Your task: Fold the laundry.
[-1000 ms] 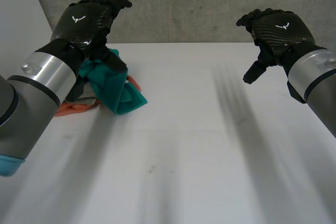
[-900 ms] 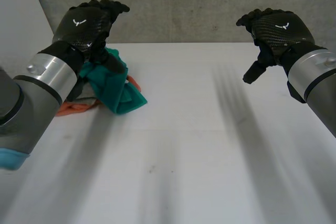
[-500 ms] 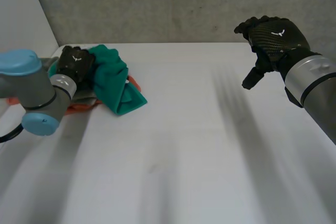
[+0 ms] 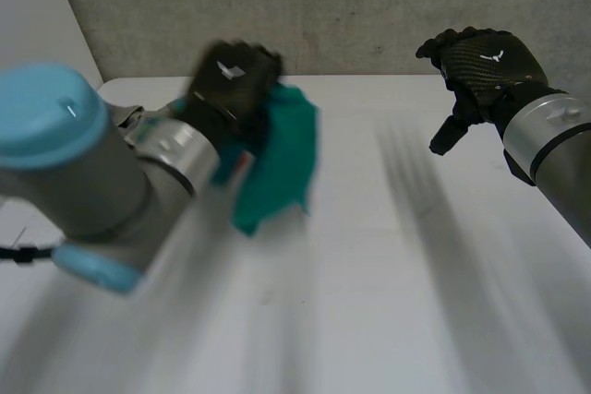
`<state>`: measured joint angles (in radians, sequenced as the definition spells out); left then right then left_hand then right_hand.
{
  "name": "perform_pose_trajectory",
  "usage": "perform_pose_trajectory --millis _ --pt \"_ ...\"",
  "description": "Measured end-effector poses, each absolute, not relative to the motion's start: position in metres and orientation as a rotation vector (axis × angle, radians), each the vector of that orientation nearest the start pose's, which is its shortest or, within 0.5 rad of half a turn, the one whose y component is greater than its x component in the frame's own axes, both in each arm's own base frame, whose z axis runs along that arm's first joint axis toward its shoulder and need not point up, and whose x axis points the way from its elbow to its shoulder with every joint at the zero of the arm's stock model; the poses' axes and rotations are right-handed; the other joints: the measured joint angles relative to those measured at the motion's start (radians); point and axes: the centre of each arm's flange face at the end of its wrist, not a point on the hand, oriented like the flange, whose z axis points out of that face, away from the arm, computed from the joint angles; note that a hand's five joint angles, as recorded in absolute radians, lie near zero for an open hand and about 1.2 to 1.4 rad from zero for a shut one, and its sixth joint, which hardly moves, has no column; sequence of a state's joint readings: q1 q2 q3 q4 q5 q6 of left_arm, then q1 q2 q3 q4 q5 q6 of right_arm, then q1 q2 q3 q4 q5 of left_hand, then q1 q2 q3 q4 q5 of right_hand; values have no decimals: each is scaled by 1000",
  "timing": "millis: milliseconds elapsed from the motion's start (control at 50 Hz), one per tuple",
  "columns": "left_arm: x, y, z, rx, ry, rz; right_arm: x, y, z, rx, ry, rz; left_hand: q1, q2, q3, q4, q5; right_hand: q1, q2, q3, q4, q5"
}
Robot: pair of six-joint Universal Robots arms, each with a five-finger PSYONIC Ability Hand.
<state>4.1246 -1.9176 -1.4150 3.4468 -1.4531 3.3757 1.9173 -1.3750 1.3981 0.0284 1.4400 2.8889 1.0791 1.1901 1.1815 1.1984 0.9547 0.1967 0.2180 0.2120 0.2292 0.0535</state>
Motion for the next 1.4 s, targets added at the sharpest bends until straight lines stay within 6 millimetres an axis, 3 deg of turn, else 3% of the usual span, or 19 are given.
perform_pose_trajectory --millis 100,140,160,180,220,240,260,320,400,460,520,600,740,920,1340,1400 --pt "-365 -193 234 1309 2246 -2483 252 -277 296 -772 2036 -2036 0 0 0 0 0 0 0 0 0 0" --pt "-370 -183 224 1363 2284 -2445 253 -276 296 -774 2038 -2032 -213 -190 -189 -190 -181 0 0 0 0 0" --pt "-373 -178 217 1391 2308 -2418 253 -276 296 -776 2039 -2029 -433 -403 -398 -381 -371 0 0 0 0 0" --pt "-375 -176 213 1403 2323 -2401 254 -275 295 -779 2040 -2025 -433 -403 -398 -381 -371 0 0 0 0 0" --pt "-375 -178 209 1398 2338 -2381 254 -275 294 -785 2043 -2019 -839 -821 -808 -827 -798 0 0 0 0 0" --pt "-374 -180 208 1390 2340 -2379 255 -274 294 -789 2044 -2017 -839 -821 -808 -827 -798 0 0 0 0 0" --pt "-371 -188 209 1357 2339 -2377 255 -274 293 -799 2049 -2012 -878 -929 -911 -933 -881 0 0 0 0 0" --pt "-356 -215 215 1241 2323 -2379 256 -271 289 -844 2067 -1996 -881 -978 -963 -986 -908 0 0 0 0 0" --pt "-319 -268 227 1037 2241 -2371 258 -261 279 -996 2114 -1939 -881 -978 -963 -986 -908 0 0 0 0 0" --pt "-296 -295 230 960 2180 -2341 264 -249 270 -1117 2127 -1882 -881 -978 -963 -986 -908 0 0 0 0 0" --pt "-265 -329 227 895 2101 -2265 273 -233 259 -1250 2118 -1813 -881 -978 -963 -986 -908 0 0 0 0 0" --pt "-244 -357 212 898 2060 -2165 291 -206 238 -1409 2069 -1713 -880 -978 -963 -986 -908 0 0 0 0 0" --pt "-239 -378 183 979 2076 -2100 304 -193 205 -1461 2028 -1675 -866 -965 -961 -982 -904 0 0 0 0 0" --pt "-247 -395 150 1038 2119 -2081 304 -192 182 -1458 2034 -1668 -772 -887 -880 -893 -821 0 0 0 0 0" --pt "-254 -426 112 1119 2008 -2013 298 -192 174 -1454 2086 -1640 -486 -604 -602 -616 -552 0 0 0 0 0" --pt "-252 -431 108 1127 1961 -1983 298 -192 174 -1454 2085 -1641 -135 -238 -248 -261 -212 0 0 0 0 0"
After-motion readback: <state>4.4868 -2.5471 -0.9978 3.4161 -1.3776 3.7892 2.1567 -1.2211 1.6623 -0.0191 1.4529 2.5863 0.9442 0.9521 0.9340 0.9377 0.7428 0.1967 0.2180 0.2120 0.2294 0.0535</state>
